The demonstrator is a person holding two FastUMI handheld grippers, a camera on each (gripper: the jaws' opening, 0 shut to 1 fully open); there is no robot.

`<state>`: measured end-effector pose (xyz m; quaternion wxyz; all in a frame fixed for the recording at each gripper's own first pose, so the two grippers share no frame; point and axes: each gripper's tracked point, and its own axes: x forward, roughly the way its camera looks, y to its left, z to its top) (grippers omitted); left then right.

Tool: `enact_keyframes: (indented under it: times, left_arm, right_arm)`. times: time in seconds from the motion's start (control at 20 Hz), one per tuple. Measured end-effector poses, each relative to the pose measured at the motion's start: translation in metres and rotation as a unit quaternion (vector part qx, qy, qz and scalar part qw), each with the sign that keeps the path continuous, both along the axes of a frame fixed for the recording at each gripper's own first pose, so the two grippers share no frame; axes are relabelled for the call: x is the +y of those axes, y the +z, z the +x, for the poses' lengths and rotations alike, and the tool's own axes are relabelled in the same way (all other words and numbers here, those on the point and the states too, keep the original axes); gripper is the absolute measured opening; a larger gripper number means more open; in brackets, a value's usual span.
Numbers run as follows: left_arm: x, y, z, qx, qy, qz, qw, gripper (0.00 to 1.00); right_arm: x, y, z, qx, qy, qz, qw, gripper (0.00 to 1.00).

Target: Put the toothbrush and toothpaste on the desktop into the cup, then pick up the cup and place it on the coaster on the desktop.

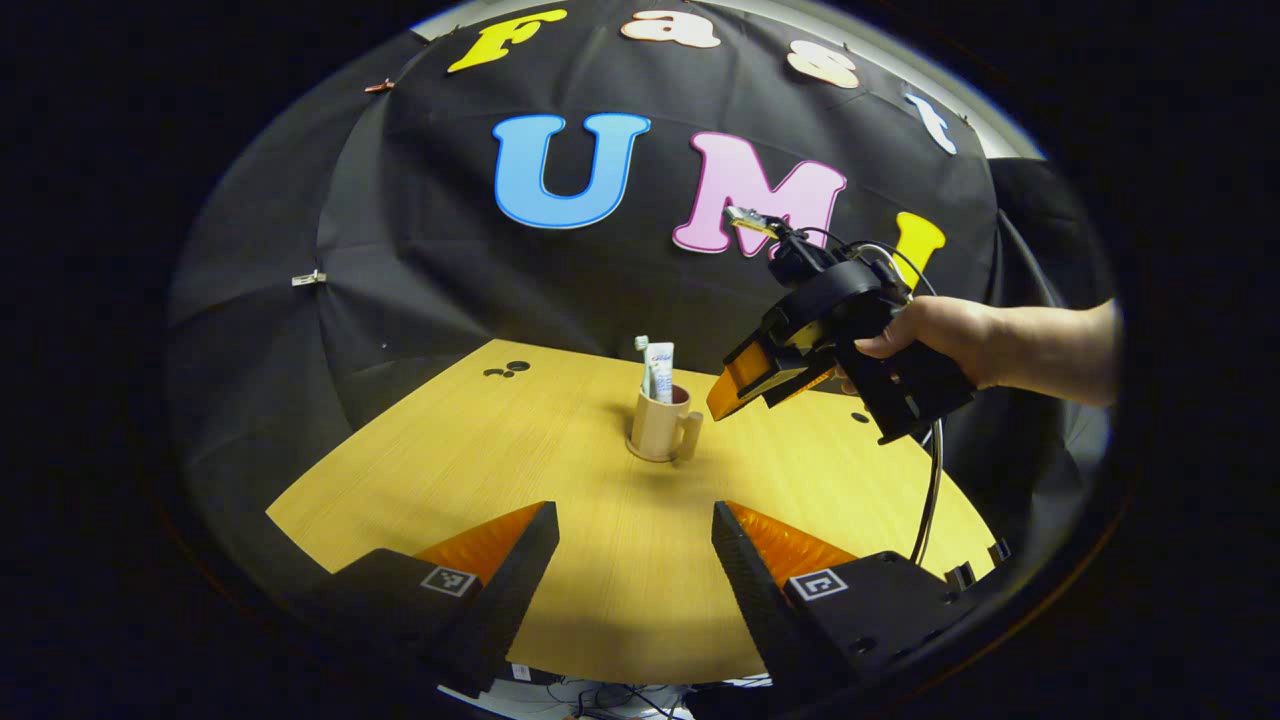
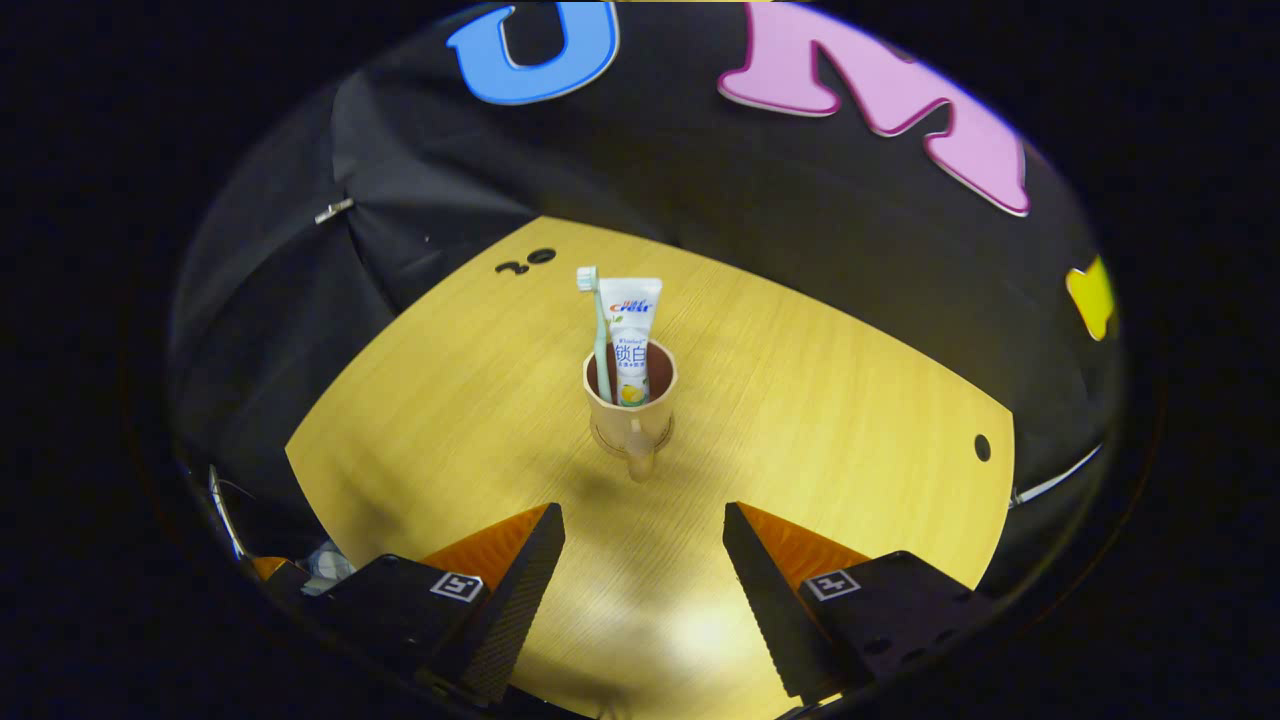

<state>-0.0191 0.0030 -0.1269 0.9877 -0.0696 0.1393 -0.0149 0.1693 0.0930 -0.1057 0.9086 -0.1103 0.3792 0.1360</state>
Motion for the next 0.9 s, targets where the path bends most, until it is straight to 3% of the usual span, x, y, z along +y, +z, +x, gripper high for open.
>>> enact_keyframes:
  times: [0.2, 0.4, 0.65, 0.9]
  left_arm:
    - [-0.011, 0.023, -0.018, -0.017, -0.018, 0.000, 1.000, 0.98]
    - [-0.016, 0.053, -0.040, -0.044, -0.027, 0.010, 0.999, 0.98]
    - [-0.020, 0.083, -0.065, -0.083, -0.039, 0.033, 0.995, 0.98]
    - [-0.017, 0.100, -0.081, -0.100, -0.041, 0.051, 0.993, 0.98]
  right_arm:
    - [-0.017, 0.042, -0.045, -0.064, -0.038, 0.023, 0.997, 0.99]
    - [-0.027, 0.070, -0.092, -0.126, -0.084, 0.057, 0.987, 0.99]
    - [-0.040, 0.078, -0.174, -0.158, -0.095, 0.063, 0.981, 0.99]
    - [-0.051, 0.110, -0.227, -0.238, -0.137, 0.099, 0.956, 0.99]
